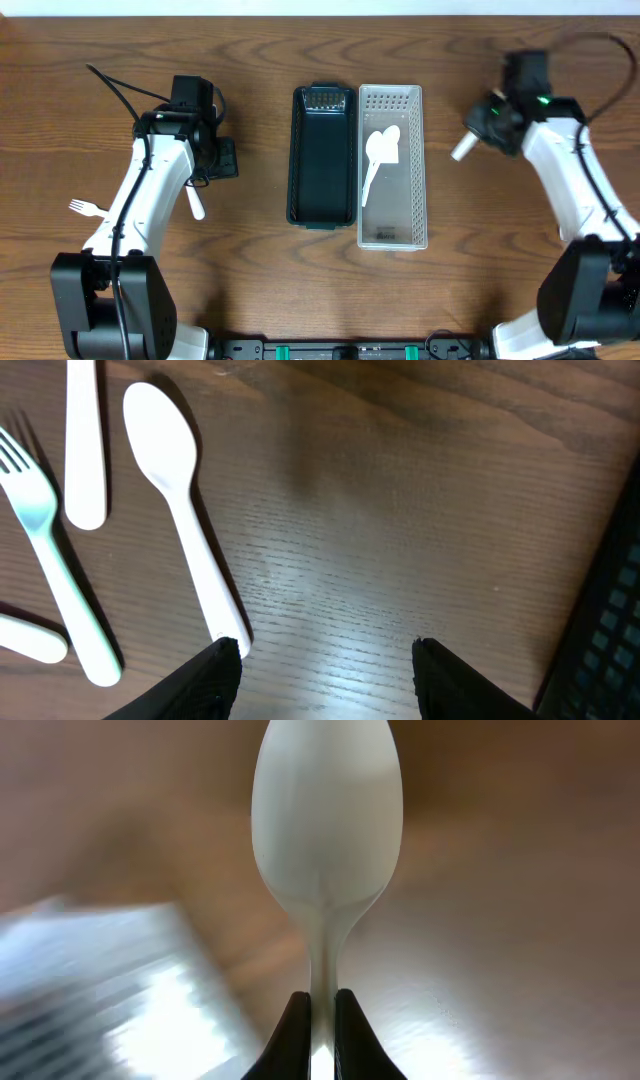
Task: Pack container
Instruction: 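Drop the third spoon into the white basket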
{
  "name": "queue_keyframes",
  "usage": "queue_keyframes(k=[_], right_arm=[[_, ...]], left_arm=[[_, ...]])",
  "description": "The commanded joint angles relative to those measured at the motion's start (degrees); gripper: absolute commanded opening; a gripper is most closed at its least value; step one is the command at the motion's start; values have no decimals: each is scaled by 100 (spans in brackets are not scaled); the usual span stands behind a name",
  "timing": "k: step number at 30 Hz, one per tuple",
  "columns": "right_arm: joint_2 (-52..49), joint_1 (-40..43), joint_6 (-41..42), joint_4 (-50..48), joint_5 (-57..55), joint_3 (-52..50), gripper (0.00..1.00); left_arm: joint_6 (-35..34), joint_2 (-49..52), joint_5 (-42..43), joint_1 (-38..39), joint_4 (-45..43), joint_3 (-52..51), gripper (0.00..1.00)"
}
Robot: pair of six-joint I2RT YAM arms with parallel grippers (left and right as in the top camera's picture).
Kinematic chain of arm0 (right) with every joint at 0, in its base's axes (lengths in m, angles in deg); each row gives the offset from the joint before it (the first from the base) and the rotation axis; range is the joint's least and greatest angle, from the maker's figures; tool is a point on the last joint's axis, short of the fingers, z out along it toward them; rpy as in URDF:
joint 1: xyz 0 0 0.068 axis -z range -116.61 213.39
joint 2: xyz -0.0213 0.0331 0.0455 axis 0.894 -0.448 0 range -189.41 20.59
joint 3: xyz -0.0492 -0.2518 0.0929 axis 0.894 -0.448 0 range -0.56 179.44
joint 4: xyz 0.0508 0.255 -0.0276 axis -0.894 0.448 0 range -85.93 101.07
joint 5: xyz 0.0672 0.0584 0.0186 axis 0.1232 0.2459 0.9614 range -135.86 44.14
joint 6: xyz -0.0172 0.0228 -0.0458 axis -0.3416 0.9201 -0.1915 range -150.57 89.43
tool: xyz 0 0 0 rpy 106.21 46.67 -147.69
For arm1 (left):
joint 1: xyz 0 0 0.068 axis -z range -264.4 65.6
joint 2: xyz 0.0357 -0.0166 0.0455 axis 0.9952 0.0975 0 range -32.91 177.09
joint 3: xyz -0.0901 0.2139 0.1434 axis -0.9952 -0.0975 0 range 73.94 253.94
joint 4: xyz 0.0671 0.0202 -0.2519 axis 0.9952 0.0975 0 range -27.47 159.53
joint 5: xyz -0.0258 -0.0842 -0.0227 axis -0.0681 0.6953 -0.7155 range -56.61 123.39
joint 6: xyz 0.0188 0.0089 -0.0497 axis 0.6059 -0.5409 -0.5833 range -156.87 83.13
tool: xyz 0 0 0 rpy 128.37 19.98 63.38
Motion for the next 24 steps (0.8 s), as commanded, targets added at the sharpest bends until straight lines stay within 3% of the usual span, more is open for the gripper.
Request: queue_keyframes(k=[1, 6, 13, 15, 17, 24], right_arm=[[149, -654, -323, 72, 131, 291, 1], [31, -1519, -326, 136, 118, 254, 1], [-562, -2105, -525, 278, 107, 114, 1], [-778, -2166, -669, 289, 120, 114, 5], [-981, -2201, -763, 282, 129, 114, 20], [-876, -1969, -833, 101, -208, 341, 31]], left_arm=[[-7, 57, -28, -17, 4, 96, 58], [-7, 57, -26, -17, 2, 96, 58], [-7, 57, -26, -17, 4, 96, 58], [-7, 57, -26, -17, 4, 96, 58], [-7, 57, -26, -17, 4, 96, 59], [-7, 57, -26, -17, 4, 96, 58]])
